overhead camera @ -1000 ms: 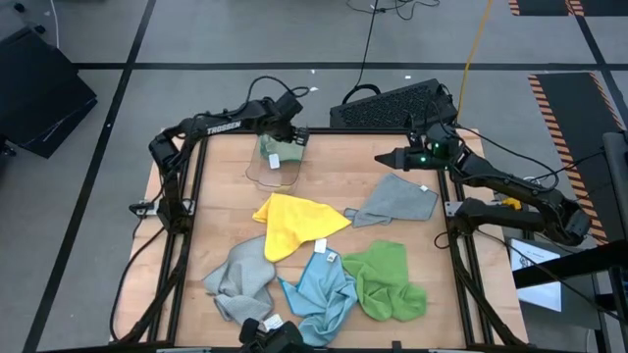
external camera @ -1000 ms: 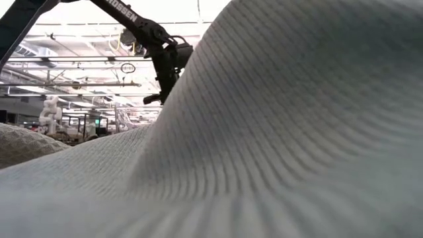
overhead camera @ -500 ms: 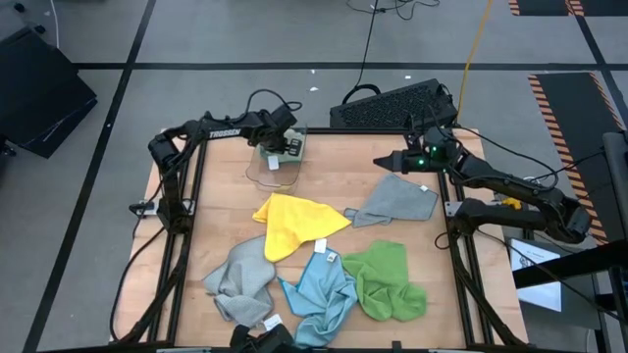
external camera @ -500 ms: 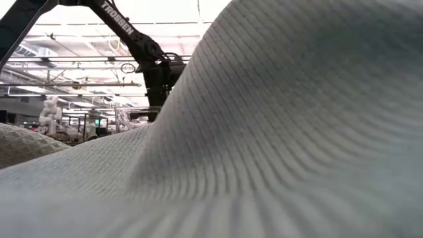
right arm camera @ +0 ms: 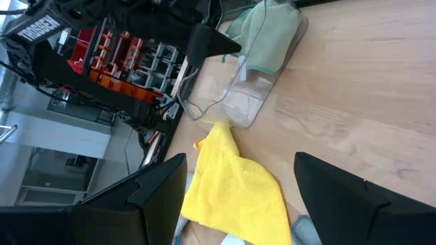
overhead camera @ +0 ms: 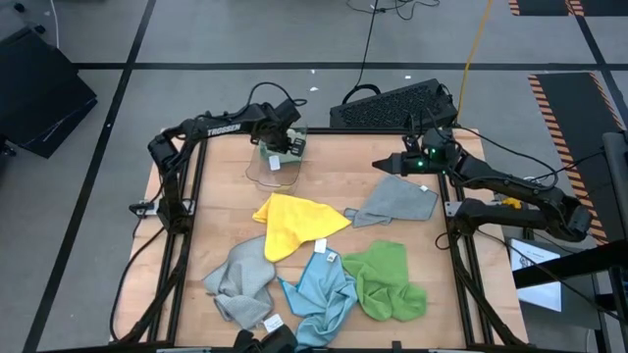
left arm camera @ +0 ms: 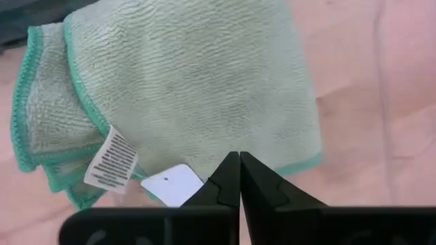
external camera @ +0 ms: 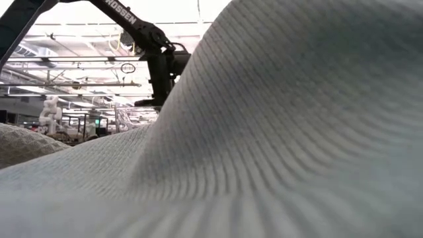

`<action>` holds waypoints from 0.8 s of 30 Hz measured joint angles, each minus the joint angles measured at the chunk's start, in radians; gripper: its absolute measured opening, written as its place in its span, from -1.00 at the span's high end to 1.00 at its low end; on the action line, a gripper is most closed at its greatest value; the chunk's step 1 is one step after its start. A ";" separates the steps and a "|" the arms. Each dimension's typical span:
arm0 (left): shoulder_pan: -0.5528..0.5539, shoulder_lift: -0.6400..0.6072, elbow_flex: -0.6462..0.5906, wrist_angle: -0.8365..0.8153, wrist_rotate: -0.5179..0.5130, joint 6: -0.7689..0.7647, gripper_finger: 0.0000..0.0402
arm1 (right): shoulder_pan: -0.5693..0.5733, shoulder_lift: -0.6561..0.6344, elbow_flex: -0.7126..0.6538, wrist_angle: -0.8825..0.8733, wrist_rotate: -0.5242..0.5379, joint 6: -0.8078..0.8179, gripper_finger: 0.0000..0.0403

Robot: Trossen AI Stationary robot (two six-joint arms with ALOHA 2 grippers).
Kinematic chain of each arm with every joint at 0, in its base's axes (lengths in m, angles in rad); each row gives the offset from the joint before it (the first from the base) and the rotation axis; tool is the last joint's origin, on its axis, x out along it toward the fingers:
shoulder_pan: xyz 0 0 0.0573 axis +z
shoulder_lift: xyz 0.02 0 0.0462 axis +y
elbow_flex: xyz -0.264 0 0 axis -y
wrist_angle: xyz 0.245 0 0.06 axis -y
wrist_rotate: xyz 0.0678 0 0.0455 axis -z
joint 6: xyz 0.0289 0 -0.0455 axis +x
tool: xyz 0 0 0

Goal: Fold microfiber towels
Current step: Put the light green microfiber cloth into the transparent bin

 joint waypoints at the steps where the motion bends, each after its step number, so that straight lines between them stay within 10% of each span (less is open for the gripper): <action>1: 0.000 -0.001 0.003 -0.001 0.001 -0.008 0.98 | 0.003 0.000 0.000 0.000 0.000 -0.001 -0.31; 16: 0.013 0.129 0.003 0.042 -0.035 -0.012 0.95 | 0.009 0.001 0.000 0.000 0.000 -0.020 -0.08; 24: 0.007 -0.003 0.003 -0.009 -0.037 -0.033 0.98 | 0.032 0.001 -0.001 -0.002 -0.004 -0.012 -0.03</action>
